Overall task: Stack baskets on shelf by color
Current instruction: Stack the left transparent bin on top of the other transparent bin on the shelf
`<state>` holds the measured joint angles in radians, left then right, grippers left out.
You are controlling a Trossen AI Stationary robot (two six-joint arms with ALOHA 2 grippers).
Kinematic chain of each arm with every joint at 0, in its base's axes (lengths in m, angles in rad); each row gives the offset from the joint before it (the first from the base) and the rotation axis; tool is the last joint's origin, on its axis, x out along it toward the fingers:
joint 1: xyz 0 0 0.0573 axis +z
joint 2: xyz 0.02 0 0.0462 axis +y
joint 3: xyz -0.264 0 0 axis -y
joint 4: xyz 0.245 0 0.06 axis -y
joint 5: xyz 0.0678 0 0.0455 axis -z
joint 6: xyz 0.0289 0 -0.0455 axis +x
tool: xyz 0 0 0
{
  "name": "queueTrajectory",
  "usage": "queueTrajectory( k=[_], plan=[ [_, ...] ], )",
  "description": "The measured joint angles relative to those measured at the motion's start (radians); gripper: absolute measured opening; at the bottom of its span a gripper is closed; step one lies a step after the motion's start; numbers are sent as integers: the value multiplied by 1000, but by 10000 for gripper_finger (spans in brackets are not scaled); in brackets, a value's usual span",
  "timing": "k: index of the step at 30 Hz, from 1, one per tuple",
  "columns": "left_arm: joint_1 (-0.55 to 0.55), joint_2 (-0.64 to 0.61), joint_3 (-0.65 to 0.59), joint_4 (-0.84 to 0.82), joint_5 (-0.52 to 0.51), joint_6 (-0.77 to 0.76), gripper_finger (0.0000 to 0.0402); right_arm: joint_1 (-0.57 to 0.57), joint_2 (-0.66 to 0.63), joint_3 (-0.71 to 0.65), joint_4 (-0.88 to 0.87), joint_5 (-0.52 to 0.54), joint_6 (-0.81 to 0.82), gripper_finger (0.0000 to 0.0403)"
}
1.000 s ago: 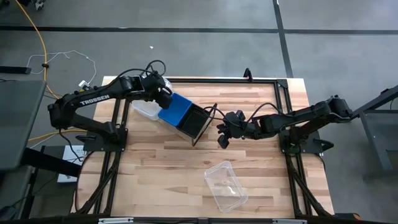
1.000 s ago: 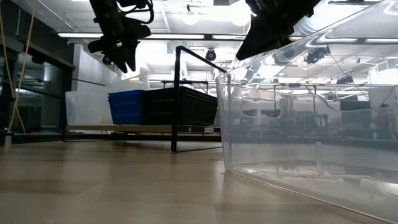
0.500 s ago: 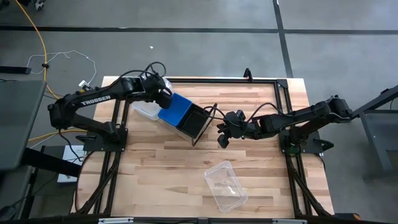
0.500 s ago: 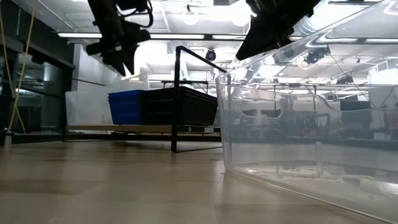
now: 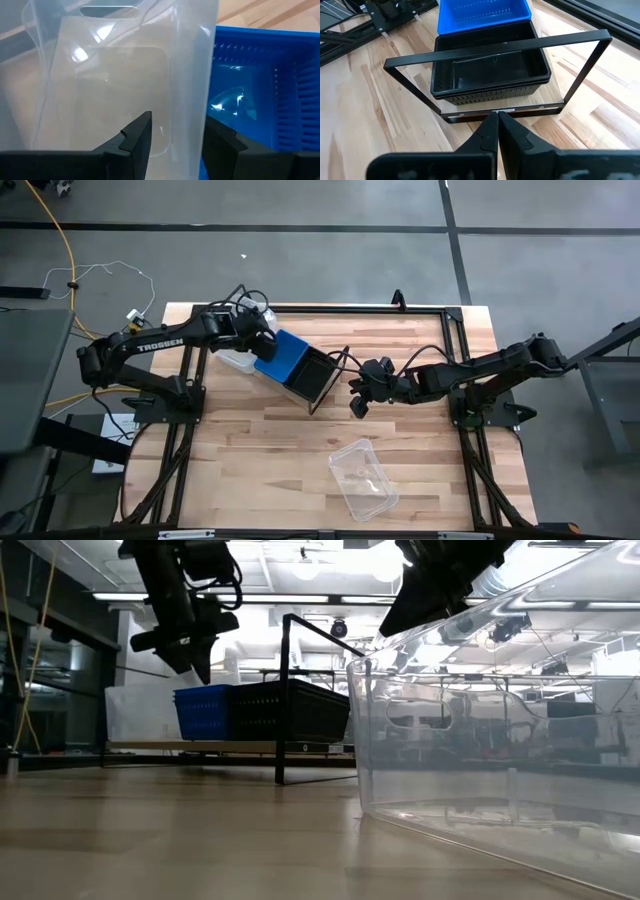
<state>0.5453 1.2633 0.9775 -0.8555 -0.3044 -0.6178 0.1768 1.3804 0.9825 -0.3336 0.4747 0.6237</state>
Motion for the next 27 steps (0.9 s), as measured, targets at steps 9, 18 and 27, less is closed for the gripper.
queueTrajectory(
  k=[9,18,27],
  plan=[
    [5,0,0,25,-59,0,138,0,0,0,0,0,5,0],
    [13,7,0,52,-82,3,138,0,0,0,0,0,25,0],
    [13,18,0,81,-96,2,138,0,0,0,1,0,31,0]
  ],
)
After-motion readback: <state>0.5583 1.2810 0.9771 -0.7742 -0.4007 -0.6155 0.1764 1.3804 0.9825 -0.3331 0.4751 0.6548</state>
